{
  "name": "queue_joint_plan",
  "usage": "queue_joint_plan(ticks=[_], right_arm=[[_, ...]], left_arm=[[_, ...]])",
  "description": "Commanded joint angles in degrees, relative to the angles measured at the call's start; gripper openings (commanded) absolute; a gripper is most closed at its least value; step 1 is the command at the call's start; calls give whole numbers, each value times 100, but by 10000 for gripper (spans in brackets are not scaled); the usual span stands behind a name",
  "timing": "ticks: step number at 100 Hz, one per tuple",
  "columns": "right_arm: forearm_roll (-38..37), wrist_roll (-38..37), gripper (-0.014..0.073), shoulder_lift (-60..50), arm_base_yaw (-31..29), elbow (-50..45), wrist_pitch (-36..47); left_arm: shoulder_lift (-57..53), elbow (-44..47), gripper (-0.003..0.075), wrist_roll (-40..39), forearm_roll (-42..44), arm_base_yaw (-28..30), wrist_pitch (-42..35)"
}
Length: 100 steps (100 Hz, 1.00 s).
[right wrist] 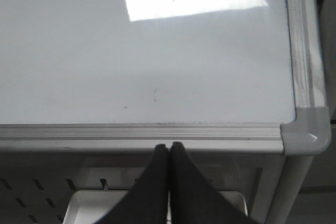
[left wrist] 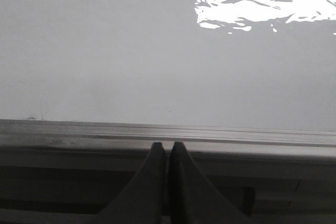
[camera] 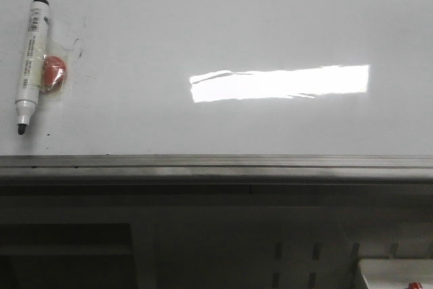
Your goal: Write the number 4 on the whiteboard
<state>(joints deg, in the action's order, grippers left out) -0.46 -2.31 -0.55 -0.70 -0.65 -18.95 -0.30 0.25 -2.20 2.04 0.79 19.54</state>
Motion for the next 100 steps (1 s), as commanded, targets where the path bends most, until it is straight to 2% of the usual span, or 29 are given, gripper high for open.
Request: queue_joint_plan(ticks=[1,47,55,75,88,100], right_arm=[[-44,23,-64,-93,-26,-127,88],[-5,23,-64,-93,-26,-127,176],[446,23,-64,-93,-26,-127,439],[345,23,-64,-82,-26,-127,612],[253,34,-64,-82,-26,-127,1164],[213,34,-64,-82,-26,-127,1344]], left_arm=[[-141,186,-20,2,41,-1,-297],[-141,186,-20,2,220,-1,-556],[-141,186,-20,2,220,-1,-754],[-141,175,-20,2,31,-12,-2063],[-87,90,-20,-12,-21,-12,-2131],[183,-65,-20,-12,-237,-12,-2018]])
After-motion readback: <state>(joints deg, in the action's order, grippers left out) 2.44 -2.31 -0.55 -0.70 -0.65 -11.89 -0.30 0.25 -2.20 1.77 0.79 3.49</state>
